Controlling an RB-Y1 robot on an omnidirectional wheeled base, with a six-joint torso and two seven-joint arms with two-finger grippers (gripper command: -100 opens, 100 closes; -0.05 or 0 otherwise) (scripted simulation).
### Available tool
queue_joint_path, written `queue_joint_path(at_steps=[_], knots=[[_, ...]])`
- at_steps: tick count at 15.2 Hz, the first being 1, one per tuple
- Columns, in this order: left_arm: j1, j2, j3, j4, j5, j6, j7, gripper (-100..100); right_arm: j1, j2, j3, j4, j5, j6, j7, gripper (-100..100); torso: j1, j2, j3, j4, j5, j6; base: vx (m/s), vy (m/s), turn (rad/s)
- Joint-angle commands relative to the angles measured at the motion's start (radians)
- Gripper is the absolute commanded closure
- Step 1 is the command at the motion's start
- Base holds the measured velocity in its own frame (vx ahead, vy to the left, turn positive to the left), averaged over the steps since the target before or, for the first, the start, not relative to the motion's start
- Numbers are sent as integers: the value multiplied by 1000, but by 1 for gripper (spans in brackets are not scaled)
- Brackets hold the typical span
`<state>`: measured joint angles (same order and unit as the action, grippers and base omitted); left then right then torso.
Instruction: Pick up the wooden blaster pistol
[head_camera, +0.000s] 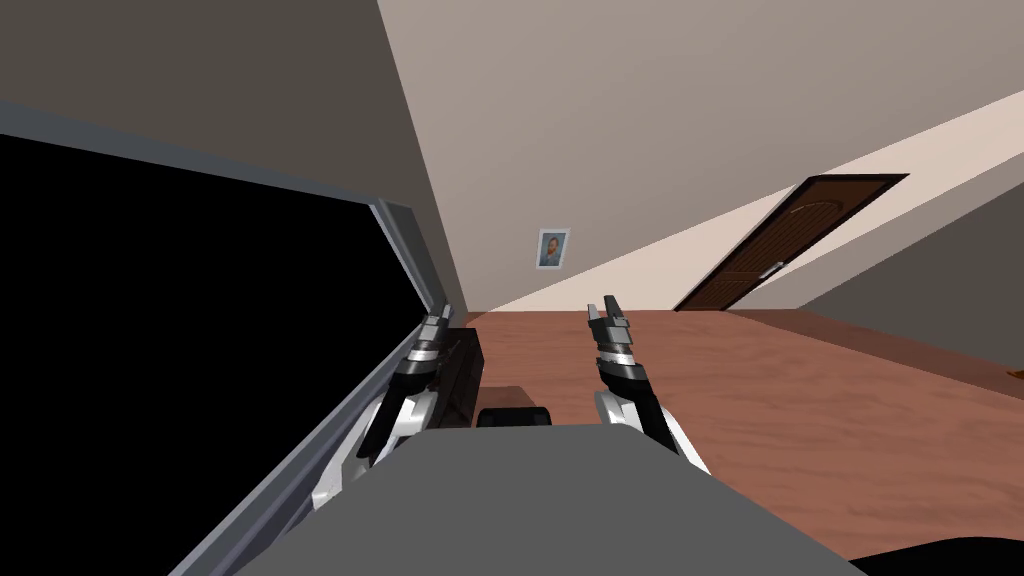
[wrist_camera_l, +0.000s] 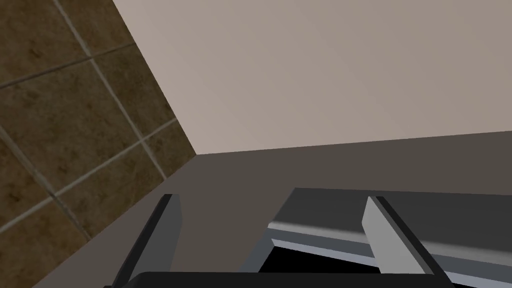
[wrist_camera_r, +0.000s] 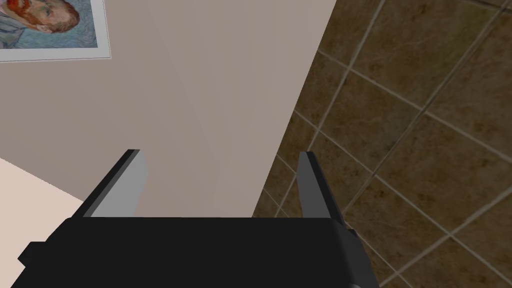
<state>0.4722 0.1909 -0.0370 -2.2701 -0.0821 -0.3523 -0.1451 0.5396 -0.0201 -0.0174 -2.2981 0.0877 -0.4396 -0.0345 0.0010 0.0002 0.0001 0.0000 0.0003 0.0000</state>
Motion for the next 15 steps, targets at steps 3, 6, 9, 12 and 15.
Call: queue_joint_path(at_steps=[3,6,9,12,15], knots=[[-3,82,-13,53,2,33,-37,-100,0,0,0,0,0,0,0,0,0,0,0,0,0,0,-3,10,-11],[-1,137,-26,95,2,59,-67,-100,0,0,0,0,0,0,0,0,0,0,0,0,0,0,-4,12,-13],[2,190,-41,142,3,86,-101,-100,0,0,0,0,0,0,0,0,1,0,0,0,0,0,-3,15,-18],[4,241,-56,192,3,116,-138,-100,0,0,0,0,0,0,0,0,1,0,0,0,0,0,-2,15,-19],[8,312,-82,272,4,163,-196,-100,0,0,0,0,0,0,0,0,1,0,0,0,0,0,0,16,-23]])
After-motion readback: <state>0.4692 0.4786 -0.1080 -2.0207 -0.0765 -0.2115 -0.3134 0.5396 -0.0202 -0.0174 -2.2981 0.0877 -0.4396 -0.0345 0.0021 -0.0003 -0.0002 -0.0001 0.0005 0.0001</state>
